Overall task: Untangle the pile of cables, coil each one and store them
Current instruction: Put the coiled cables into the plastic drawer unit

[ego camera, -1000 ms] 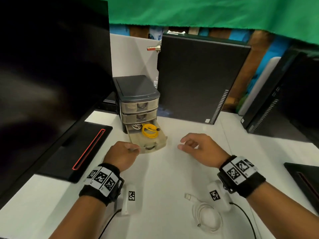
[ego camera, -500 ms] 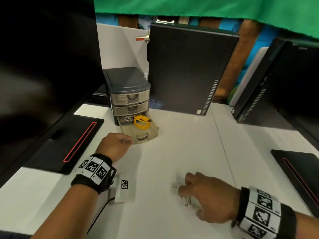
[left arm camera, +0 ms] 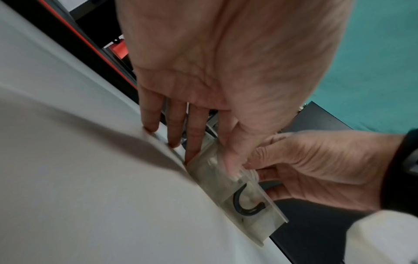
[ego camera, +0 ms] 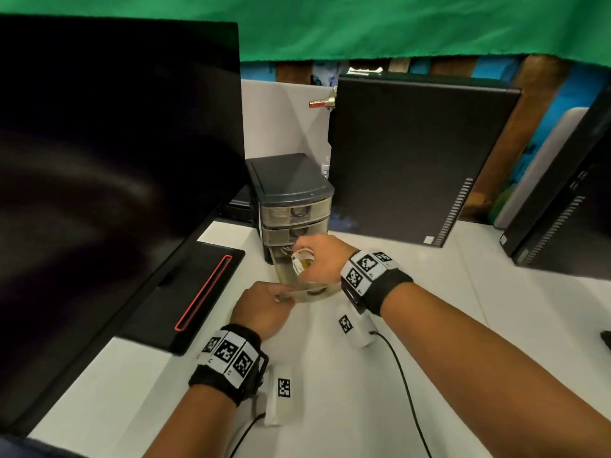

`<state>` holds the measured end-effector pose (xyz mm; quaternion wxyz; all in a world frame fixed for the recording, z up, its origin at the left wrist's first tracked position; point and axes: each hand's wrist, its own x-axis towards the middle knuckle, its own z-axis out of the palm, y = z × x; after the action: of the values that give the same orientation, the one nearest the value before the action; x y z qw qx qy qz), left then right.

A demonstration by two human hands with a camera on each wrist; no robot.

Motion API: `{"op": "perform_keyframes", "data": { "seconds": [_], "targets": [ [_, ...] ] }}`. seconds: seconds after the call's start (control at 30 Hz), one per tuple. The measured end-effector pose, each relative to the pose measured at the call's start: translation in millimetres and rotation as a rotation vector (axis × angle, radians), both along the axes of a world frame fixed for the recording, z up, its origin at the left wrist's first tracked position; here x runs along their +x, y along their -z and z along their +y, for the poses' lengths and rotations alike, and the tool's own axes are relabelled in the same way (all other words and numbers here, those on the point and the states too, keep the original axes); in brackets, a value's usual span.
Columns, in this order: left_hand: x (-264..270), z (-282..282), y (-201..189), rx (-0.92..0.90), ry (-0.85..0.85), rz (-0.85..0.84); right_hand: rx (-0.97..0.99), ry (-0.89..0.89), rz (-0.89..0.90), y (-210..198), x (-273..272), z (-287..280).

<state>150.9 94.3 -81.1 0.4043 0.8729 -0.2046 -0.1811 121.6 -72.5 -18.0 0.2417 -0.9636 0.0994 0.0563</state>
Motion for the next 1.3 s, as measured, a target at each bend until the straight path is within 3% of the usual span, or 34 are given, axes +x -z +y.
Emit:
{"op": "perform_keyframes", "data": {
  "seconds": [0.07, 0.17, 0.3, 0.4, 0.5, 0.73, 0.83, 0.93, 1.1, 1.2, 1.27, 1.3],
  "targets": [
    [1.7, 2.1, 2.0, -0.027, -0.003, -0.015, -0.012, 0.022, 0.042, 13.2, 6.4, 0.1],
    [8.1, 3.6, 6.0, -0.102, -0.082, -0.018, 0.04, 0.05, -0.043, 21.6, 3.8, -3.7],
    [12.0, 0.6, 11.9, -0.136, -0.116, -0.03, -0.081, 0.116, -0.106, 31.5, -2.2, -3.9],
    [9.6, -1.3, 8.5, -0.114, -0.164, -0.091, -0.099, 0.059, -0.09, 41.3, -5.9, 4.1],
    [7.1, -1.7, 3.9, -0.121, -0.2, -0.147, -0.009, 0.06, -0.164, 38.1, -9.0, -1.0],
    [3.3, -16.9, -3.6, 0.048, 0.114, 0.048, 0.145, 0.317, -0.44, 31.8, -18.7, -37.0],
    [2.8, -21.6, -5.4, 0.136, 0.198, 0.101, 0.211, 0.369, -0.473, 38.7, -19.3, -49.1],
    [9.3, -23.0, -0.7, 0.11, 0.234, 0.15, 0.245, 0.372, -0.45, 46.6, -18.3, -51.8],
    [34.1, -31.3, 0.3, -0.096, 0.155, 0.218, 0.282, 0.349, -0.421, 51.6, -6.9, -49.6],
    [45.2, -37.8, -3.9, -0.102, 0.205, 0.286, 0.309, 0.349, -0.401, 51.8, 3.4, -49.1],
    [48.3, -42.0, -0.9, -0.107, 0.123, 0.174, 0.308, 0.401, -0.431, 50.6, 8.3, -49.1],
    [49.3, -44.0, -0.3, -0.162, 0.001, 0.069, 0.328, 0.445, -0.45, 49.3, 10.6, -50.1]
  ]
}}
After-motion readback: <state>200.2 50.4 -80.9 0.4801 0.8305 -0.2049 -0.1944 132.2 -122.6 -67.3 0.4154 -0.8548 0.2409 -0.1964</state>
